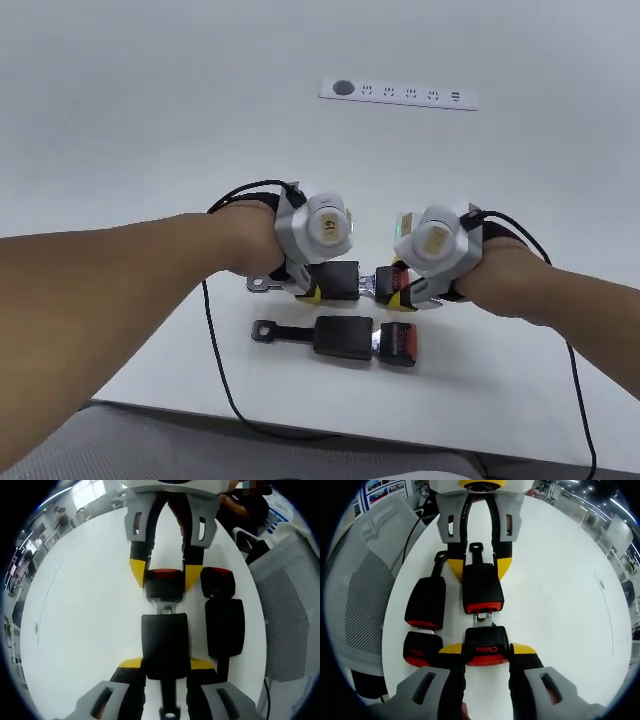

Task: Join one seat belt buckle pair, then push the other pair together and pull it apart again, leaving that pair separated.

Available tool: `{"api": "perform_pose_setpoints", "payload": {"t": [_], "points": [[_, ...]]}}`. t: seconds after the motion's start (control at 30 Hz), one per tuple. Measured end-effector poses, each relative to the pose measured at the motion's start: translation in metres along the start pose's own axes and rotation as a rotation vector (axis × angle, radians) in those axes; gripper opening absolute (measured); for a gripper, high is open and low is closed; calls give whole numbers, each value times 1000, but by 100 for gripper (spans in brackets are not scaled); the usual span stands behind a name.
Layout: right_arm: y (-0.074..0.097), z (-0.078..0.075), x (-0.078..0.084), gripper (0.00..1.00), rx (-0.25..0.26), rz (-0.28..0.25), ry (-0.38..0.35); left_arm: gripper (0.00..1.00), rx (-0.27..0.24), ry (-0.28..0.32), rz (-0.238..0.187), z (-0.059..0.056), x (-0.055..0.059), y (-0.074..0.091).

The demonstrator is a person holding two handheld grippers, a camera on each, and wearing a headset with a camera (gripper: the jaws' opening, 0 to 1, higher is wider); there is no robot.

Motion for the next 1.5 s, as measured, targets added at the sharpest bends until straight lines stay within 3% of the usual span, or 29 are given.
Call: {"api": "perform_pose_setpoints", "payload": {"t": [0.2,0.27,0.77,0.93,1.03,1.07,1.17,1.3,1.5], "points": [[-6,0,-10,31,-9,-18,-6,31,0,-1,-6,0,0,0],[-10,2,-16,31,-5,3,2,31,0,-2,-4,0,0,0],[-6,1,-12,33,-4,11,19,31,-2,4,9,2,0,0],[0,3,-2,33,3,23,7,31,-1,-2,22,2,-2,1],[3,1,5,33,4,-1,-7,31,5,16,-19,5,5,2],[2,0,5,33,3,-21,-15,31,4,13,-18,6,6,2],[1,5,3,33,12,-13,-2,31,1,3,-7,1,1,1],[3,5,9,34,24,-9,-4,31,1,5,-9,1,1,2],[16,6,32,34,38,11,-22,31,2,-4,0,2,0,2]]}}
Point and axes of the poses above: the centre of the closed fingertips' face, and the gripper's own axes: y roughly backward along the fingers, z roughly to its left, x roughly out of its underside, the point moved 8 cm from there along y, roughly backward along the fingers, and after that the axes turned 2 degrees about -x, right-handed, at the moved point
